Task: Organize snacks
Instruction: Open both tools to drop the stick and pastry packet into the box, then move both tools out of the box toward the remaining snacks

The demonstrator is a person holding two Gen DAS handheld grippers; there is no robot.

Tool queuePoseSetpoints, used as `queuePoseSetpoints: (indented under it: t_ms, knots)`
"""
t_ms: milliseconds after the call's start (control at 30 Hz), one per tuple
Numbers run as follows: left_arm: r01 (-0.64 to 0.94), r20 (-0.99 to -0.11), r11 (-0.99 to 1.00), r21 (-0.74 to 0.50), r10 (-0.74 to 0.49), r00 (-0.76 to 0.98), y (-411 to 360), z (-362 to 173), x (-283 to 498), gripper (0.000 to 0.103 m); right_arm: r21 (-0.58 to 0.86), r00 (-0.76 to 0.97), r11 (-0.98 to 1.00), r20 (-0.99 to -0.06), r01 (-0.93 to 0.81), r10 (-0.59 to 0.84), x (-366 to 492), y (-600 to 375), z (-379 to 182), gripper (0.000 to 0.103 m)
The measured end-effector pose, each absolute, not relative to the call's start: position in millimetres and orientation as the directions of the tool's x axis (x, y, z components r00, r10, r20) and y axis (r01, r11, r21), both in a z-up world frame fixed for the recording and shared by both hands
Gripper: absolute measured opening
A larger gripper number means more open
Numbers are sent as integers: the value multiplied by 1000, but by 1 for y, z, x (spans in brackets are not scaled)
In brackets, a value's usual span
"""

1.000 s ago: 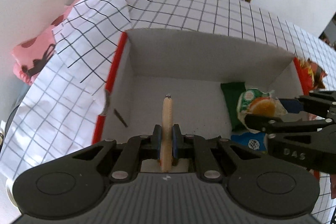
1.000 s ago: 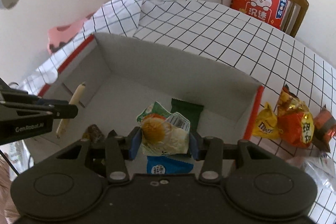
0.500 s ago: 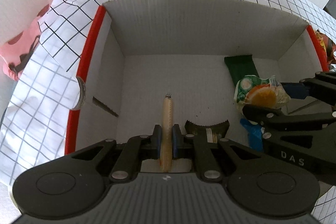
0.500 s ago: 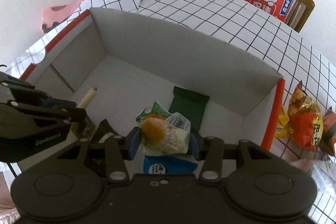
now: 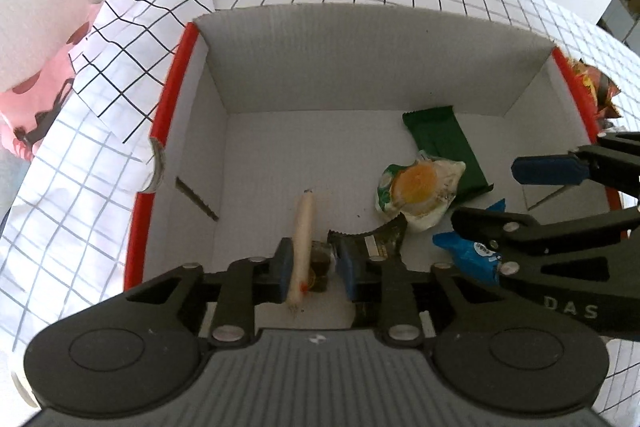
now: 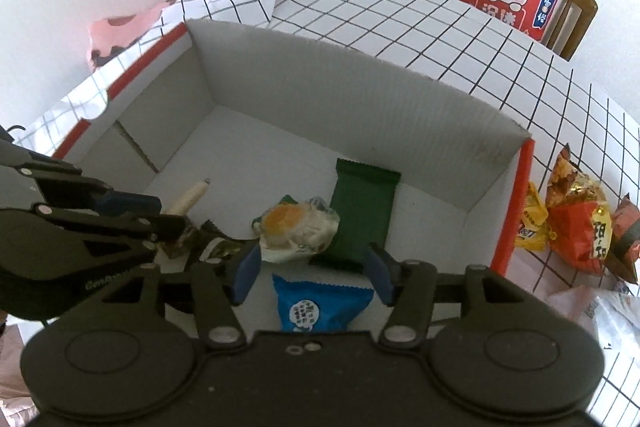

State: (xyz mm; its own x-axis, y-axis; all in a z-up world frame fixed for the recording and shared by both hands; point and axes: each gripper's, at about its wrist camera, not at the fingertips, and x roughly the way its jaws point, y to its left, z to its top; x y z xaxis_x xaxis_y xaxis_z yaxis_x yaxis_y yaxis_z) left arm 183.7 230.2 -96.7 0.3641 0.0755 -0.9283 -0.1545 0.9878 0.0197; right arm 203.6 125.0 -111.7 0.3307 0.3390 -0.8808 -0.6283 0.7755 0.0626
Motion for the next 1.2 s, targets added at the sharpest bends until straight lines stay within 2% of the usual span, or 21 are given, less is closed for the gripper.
queuePoseSetpoints:
  t_ms: [233, 433, 667, 800, 1000, 1200]
  knots:
    - [-144, -907, 989, -28, 36, 420, 232, -81, 168, 28, 88, 349, 780, -860, -619, 373, 189, 114, -91, 64]
    - [-117, -877, 992, -52, 11, 480, 226, -63, 151, 44, 112, 373, 786, -834, -608, 407, 174, 104, -72, 73]
    - [-72, -836, 996, -43, 4, 549, 207, -39, 133, 45, 130, 407, 797, -804, -590, 433, 153, 84, -49, 79]
    - [-49, -807, 998, -47, -9, 590, 195, -23, 121, 52, 143, 426, 795, -781, -590, 457, 140, 68, -35, 84]
    - [-32, -775, 998, -55, -22, 632, 167, -5, 105, 52, 169, 455, 797, -745, -580, 489, 125, 33, -17, 85]
    - [-28, -756, 997, -67, -32, 654, 129, 3, 99, 57, 187, 479, 801, -716, -568, 507, 116, -13, -6, 87]
